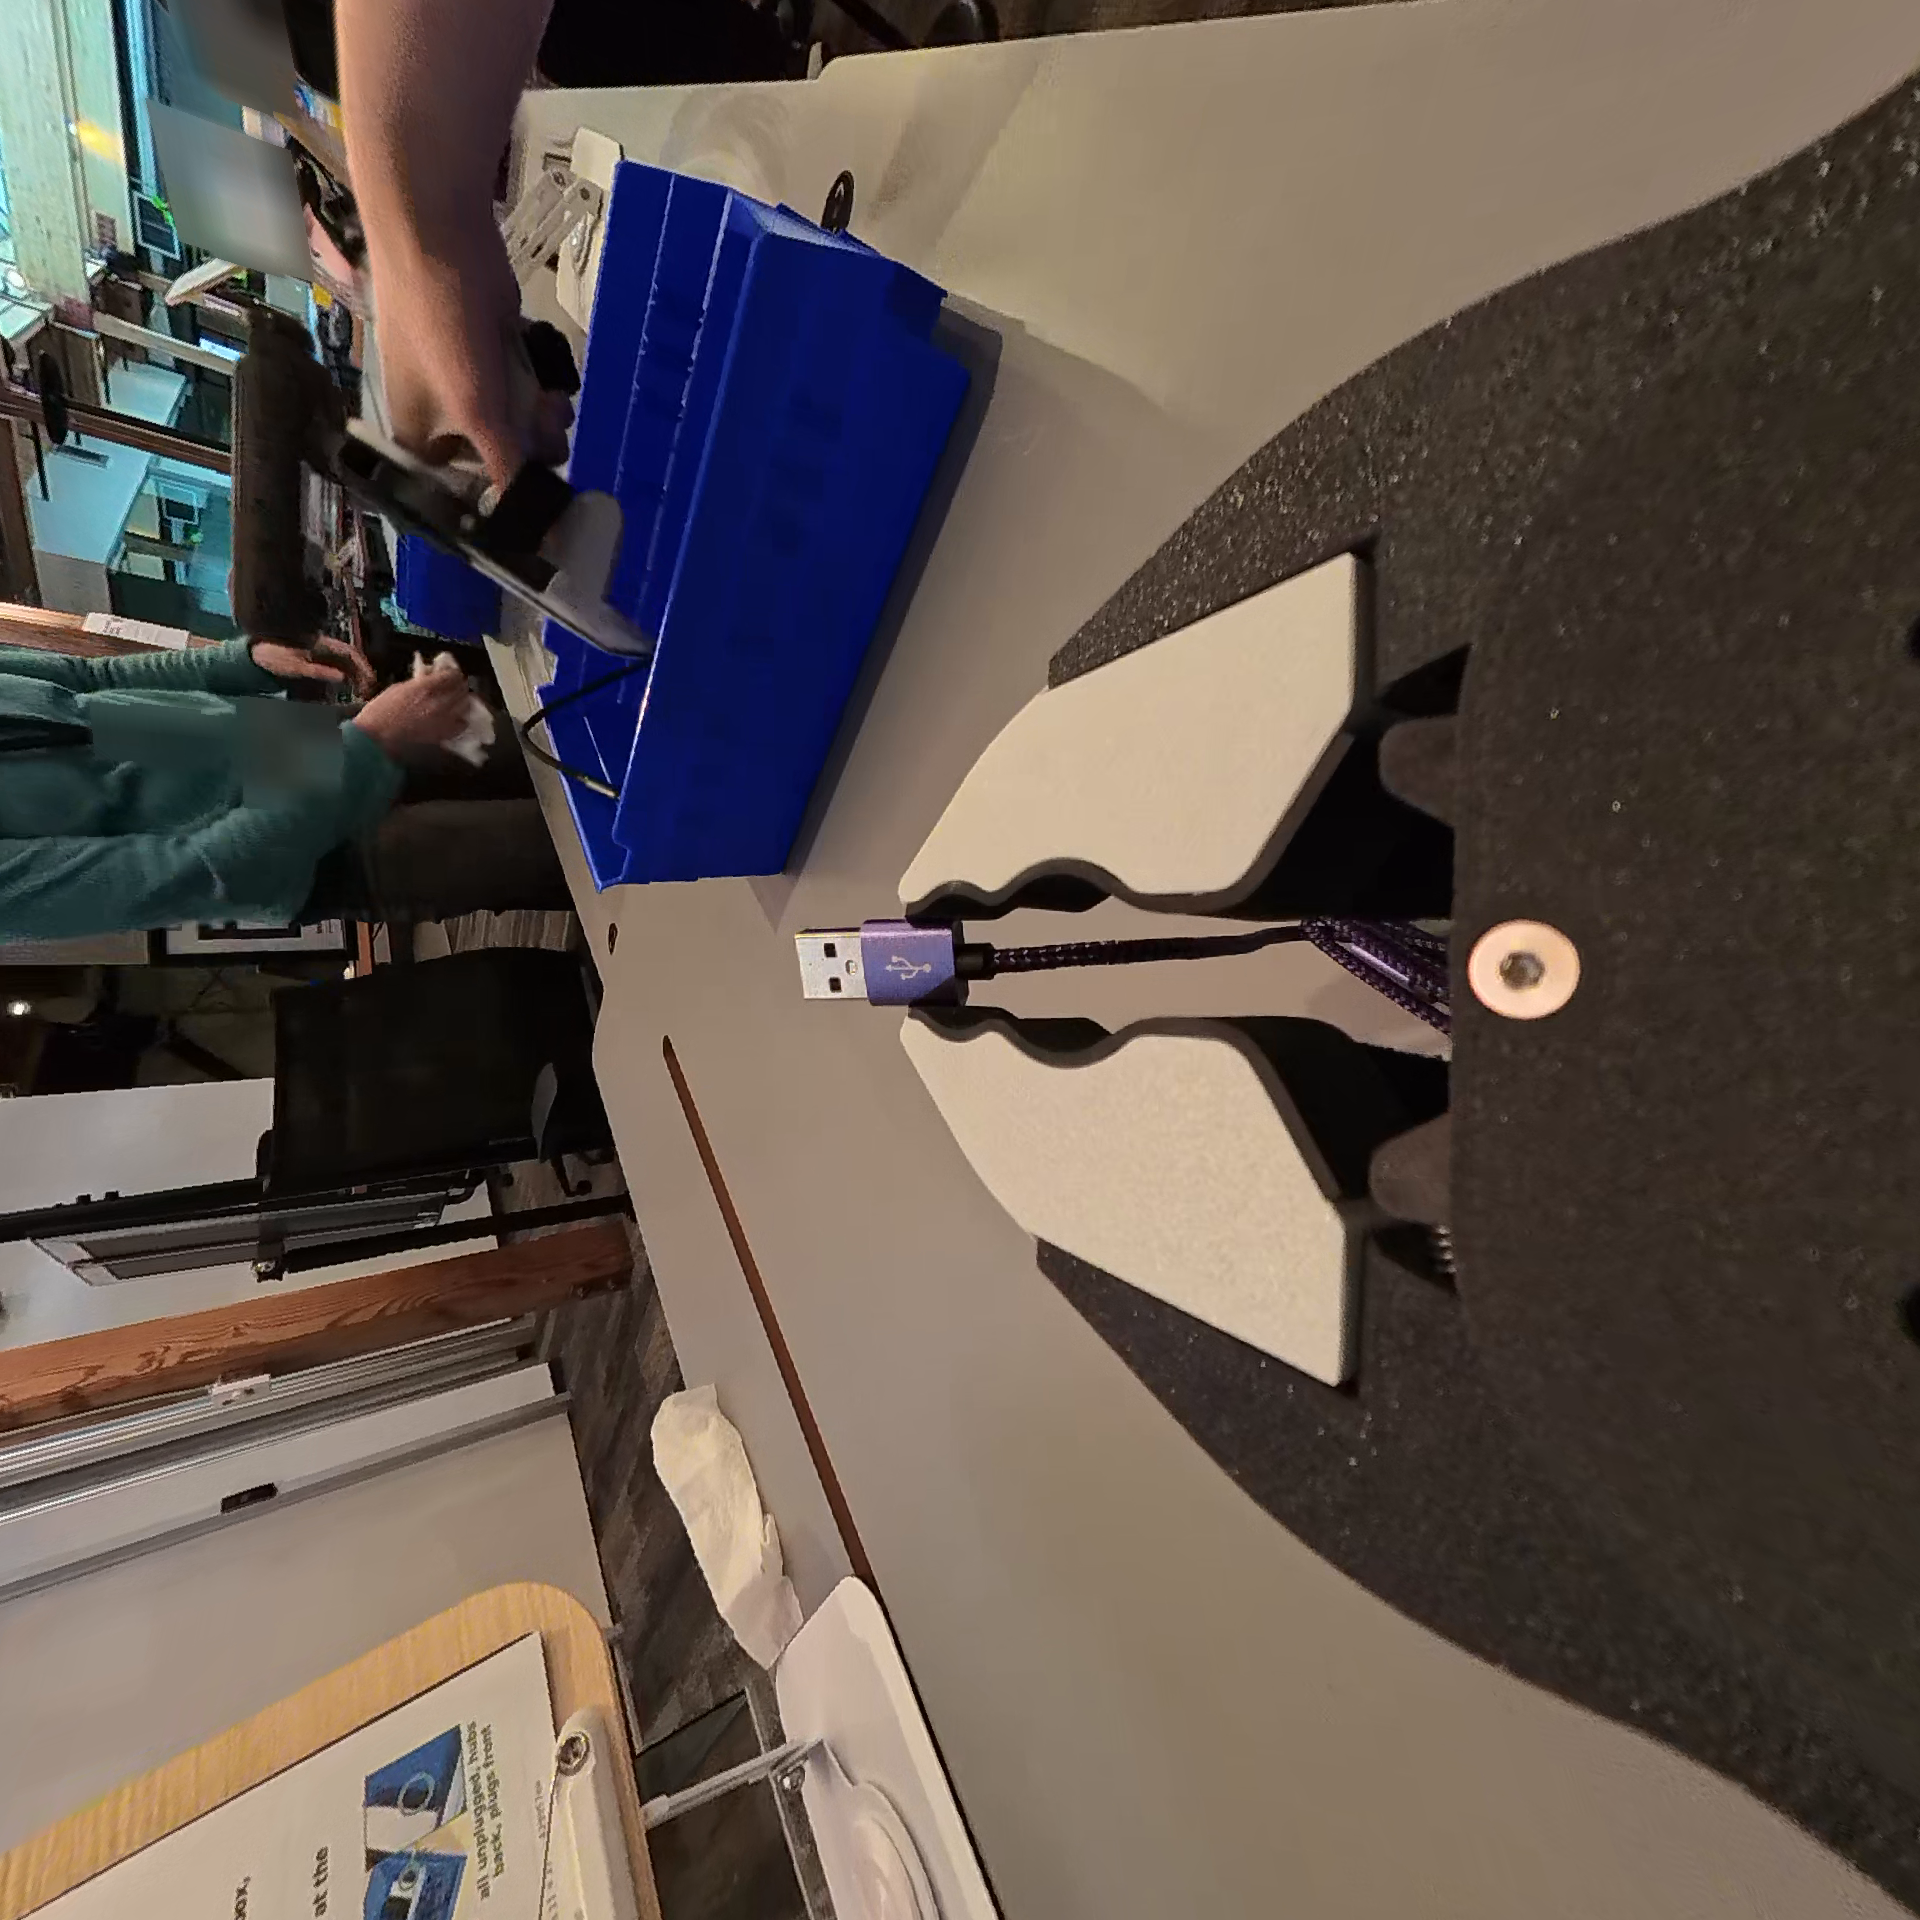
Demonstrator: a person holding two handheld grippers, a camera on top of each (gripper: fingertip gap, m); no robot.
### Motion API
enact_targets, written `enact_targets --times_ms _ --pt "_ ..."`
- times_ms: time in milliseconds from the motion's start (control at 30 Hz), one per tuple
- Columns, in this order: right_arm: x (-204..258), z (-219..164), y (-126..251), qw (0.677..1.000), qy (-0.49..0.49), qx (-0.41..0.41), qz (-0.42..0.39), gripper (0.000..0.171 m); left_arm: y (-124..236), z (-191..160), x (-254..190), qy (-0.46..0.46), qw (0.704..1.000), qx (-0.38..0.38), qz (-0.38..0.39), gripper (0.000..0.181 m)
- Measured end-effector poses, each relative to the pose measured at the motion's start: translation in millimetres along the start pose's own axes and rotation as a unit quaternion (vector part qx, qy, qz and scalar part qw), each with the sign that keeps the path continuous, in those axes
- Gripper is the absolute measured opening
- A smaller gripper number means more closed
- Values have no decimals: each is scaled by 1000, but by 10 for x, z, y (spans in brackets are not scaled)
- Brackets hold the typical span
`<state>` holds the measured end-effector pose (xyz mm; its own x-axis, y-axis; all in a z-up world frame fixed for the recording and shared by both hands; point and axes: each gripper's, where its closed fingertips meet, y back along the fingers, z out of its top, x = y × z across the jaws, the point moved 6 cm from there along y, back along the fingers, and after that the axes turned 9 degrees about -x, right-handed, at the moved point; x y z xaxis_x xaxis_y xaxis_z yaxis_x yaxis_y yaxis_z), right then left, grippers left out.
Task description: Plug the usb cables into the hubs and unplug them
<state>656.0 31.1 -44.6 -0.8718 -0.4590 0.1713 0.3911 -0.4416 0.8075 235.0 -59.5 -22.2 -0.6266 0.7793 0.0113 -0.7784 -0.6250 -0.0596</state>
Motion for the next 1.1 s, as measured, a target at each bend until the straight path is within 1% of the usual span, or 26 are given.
enact_targets --times_ms 67,100,133,267,400,533,700,800,900,933,1000,1100 --pt "48 -95 -24 988 149 14 -34 40 4 -4 1 2 1000 -2 0 15" --pt "36 -116 -56 978 199 19 -59 37 2 -9 -2 0 1000 -1 0 15" --pt "29 -116 -99 970 230 18 -75 37 1 -14 -6 -2 1000 0 1 15" --pt "-25 -103 -262 949 307 24 -72 42 7 -14 -19 -9 1000 4 6 15" --pt "-104 -72 -426 941 330 65 -37 46 -12 4 -32 -20 1000 7 11 15" --pt "-128 17 -557 917 384 101 -26 48 -64 6 -51 -27 999 9 17 15" --pt "-181 -16 -612 924 350 151 27 40 -119 -26 -61 -24 999 14 23 15" --pt "-160 -28 -602 922 357 150 25 39 -152 -40 -67 -25 999 15 25 15" --pt "-74 -74 -562 903 408 132 -1 36 -174 -39 -76 -24 999 16 23 15" --pt "-43 -83 -528 896 427 122 -16 31 -176 -36 -79 -24 999 16 22 15" --pt "40 -121 -441 888 450 93 -18 14 -176 -29 -82 -23 999 14 21 15" --pt "116 -224 -387 890 447 83 -13 12 -183 -28 -95 -18 1000 12 18 15"
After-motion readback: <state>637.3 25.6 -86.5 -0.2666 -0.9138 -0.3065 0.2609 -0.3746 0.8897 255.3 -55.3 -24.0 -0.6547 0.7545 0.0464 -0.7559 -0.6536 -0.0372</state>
